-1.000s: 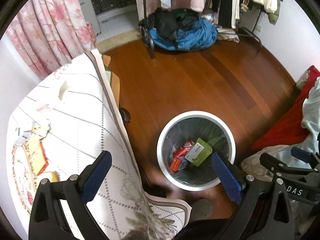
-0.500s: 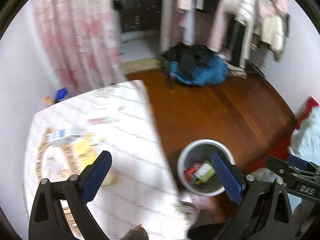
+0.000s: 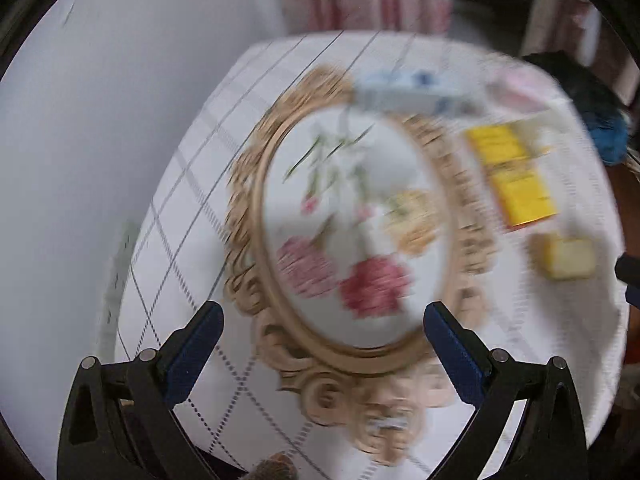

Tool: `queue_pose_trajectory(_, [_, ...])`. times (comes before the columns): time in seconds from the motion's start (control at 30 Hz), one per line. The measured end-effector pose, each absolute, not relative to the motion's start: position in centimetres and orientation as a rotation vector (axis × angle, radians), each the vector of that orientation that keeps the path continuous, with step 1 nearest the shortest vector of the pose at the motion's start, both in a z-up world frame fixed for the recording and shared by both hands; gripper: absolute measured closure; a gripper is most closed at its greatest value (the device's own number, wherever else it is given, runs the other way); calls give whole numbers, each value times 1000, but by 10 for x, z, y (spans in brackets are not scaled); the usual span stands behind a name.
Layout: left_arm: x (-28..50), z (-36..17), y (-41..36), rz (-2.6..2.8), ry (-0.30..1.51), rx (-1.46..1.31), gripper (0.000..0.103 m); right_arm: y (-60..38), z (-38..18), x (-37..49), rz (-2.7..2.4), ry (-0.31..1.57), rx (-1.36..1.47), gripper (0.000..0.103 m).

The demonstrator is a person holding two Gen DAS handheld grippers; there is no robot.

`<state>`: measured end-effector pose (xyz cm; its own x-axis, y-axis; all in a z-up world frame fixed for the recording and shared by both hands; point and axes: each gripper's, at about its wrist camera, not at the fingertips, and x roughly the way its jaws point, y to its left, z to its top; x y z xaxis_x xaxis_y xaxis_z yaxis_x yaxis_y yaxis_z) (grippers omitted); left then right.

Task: Collect trash
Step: 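Grasp the yellow cigarette pack with the left tool while the right tool grasps the pomelo peel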

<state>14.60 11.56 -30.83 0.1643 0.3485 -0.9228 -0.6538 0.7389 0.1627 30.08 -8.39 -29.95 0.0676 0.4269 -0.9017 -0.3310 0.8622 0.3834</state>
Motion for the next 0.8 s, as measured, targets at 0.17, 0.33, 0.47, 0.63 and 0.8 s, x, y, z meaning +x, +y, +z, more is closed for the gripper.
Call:
queue_pose_trajectory(0.17, [138, -326, 137, 750, 1231, -352, 1, -55, -318, 302, 572, 1374, 83, 63])
queue_pose_trajectory(0.33, [166, -320, 134, 694, 1213, -391, 1, -54, -320, 304, 573, 1354, 47, 93])
queue_pose_trajectory(0.47, [210, -306, 118, 606, 1190, -440, 1, -82, -307, 327, 472, 1298, 15, 93])
queue_pose_trajectory(0.63, [282, -319, 101, 505, 1241, -502, 1, -111, -306, 366, 368, 1303, 9, 93])
queue_pose_trajectory(0.8, [324, -340, 98, 506, 1306, -470, 3, -120, -315, 383, 345, 1333, 29, 93])
